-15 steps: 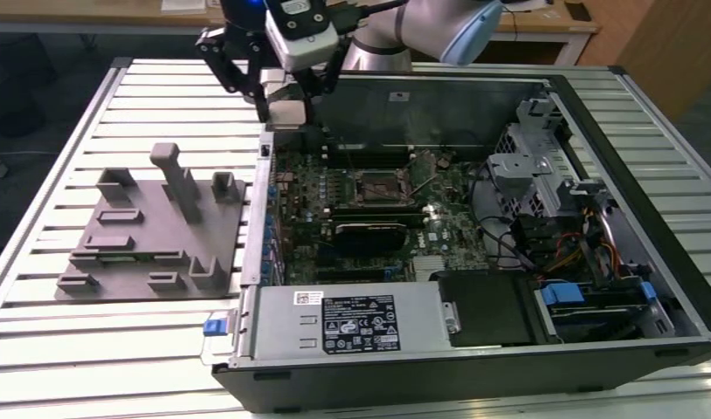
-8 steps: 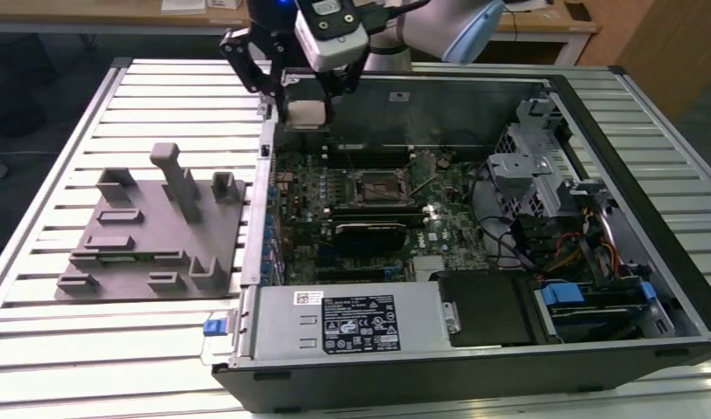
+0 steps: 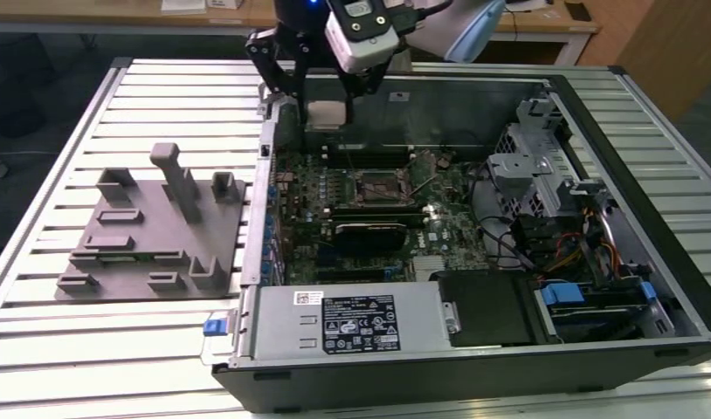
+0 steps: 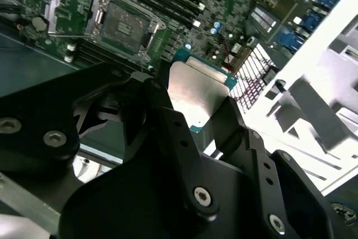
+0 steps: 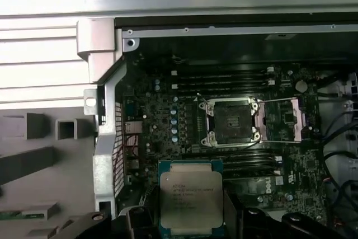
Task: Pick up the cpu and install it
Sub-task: 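Pick up the cpu and move it towards the insertion slot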
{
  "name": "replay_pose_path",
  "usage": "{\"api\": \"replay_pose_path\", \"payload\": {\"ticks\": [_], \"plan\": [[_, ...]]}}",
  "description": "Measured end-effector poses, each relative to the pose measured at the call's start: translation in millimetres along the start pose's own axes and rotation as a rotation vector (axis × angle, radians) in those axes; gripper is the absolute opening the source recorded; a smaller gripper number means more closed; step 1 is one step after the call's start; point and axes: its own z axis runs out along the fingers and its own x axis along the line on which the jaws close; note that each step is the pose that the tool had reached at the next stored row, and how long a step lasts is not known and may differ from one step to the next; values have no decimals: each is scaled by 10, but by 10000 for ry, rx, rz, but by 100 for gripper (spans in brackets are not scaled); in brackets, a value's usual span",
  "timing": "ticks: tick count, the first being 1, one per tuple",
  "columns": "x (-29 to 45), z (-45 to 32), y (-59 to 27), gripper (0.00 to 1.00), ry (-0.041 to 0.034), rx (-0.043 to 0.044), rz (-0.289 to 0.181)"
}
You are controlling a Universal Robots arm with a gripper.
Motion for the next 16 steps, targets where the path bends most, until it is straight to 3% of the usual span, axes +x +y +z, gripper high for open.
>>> {"api": "replay_pose_path", "payload": {"ticks": [9, 16], "plan": [[-207, 156, 5, 54, 99, 8, 5], [-288, 288, 2, 54, 145, 10, 9]]}}
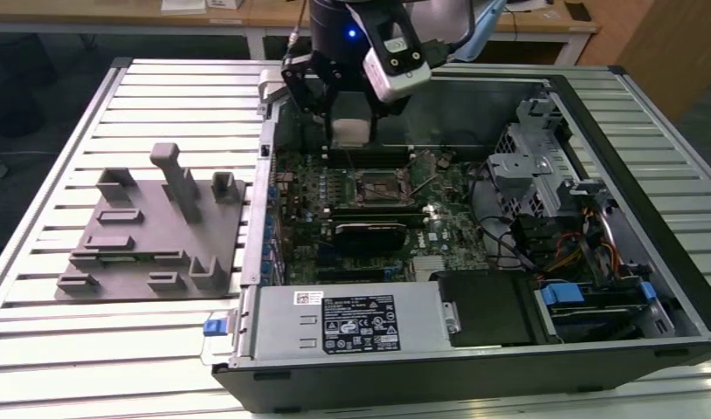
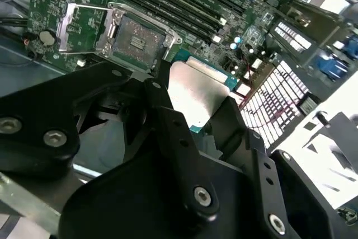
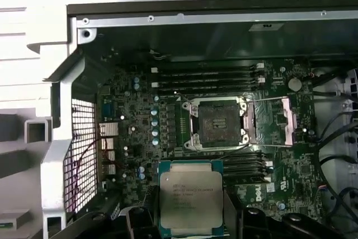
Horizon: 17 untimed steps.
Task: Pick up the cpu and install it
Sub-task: 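Pick up the cpu and move it towards the insertion slot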
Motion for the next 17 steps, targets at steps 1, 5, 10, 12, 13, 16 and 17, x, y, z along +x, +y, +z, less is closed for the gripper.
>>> {"api": "replay_pose_path", "payload": {"ticks": [1, 5, 10, 12, 13, 16, 17], "plan": [[-8, 18, -1, 54, 4, 1, 1], [-62, 111, -2, 54, 39, 4, 3], [-155, 197, 1, 54, 72, 8, 5], [-191, 230, 4, 54, 87, 8, 6], [-208, 248, 5, 54, 94, 7, 7], [-242, 295, 8, 54, 107, 9, 8], [-254, 307, 8, 54, 108, 9, 8]]}}
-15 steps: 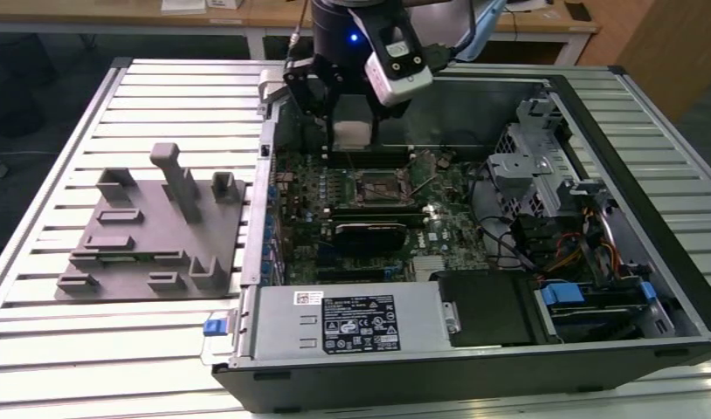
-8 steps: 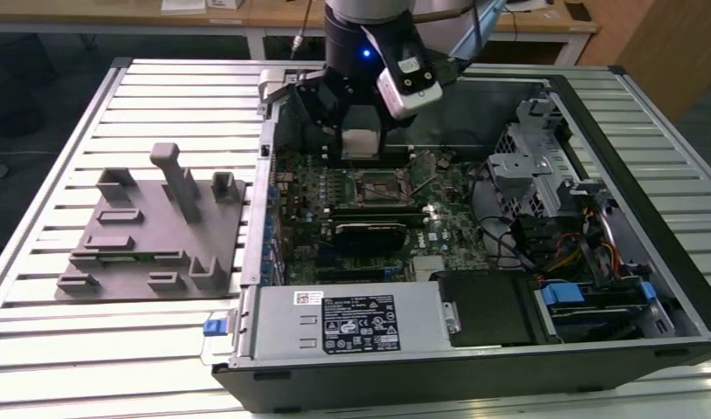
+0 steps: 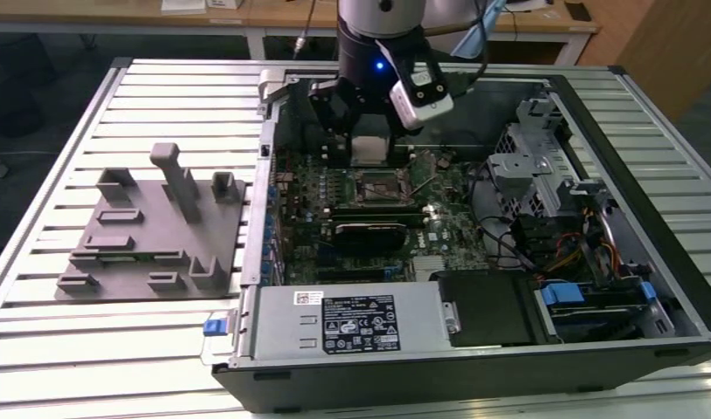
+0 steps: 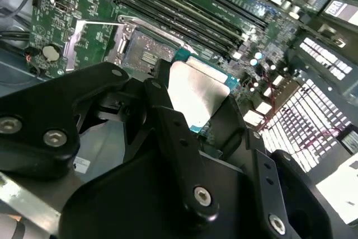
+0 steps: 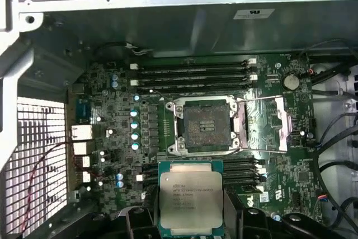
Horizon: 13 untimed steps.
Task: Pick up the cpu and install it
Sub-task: 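Pick up the cpu and move it towards the insertion slot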
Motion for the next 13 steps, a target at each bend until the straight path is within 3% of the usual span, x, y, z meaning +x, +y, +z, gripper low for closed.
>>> {"api": "replay_pose_path", "payload": {"ticks": [13], "plan": [[-141, 193, 24, 54, 7, 0, 1]]}}
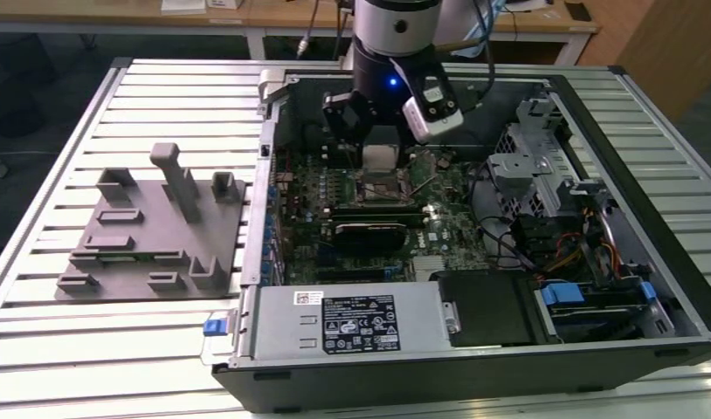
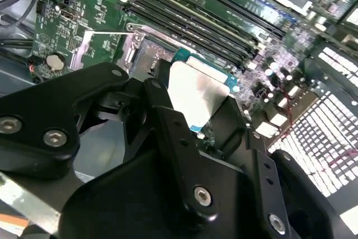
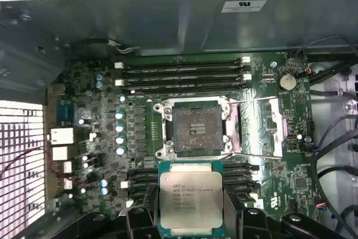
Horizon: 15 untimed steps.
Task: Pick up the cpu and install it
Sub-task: 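Pick up the cpu and move it towards the insertion slot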
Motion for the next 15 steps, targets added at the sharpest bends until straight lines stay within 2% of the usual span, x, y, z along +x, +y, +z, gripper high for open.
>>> {"api": "replay_pose_path", "payload": {"ticks": [5, 15], "plan": [[-27, 80, 47, 54, -1, 1, 7], [-57, 247, 196, 54, 0, 1, 10]]}}
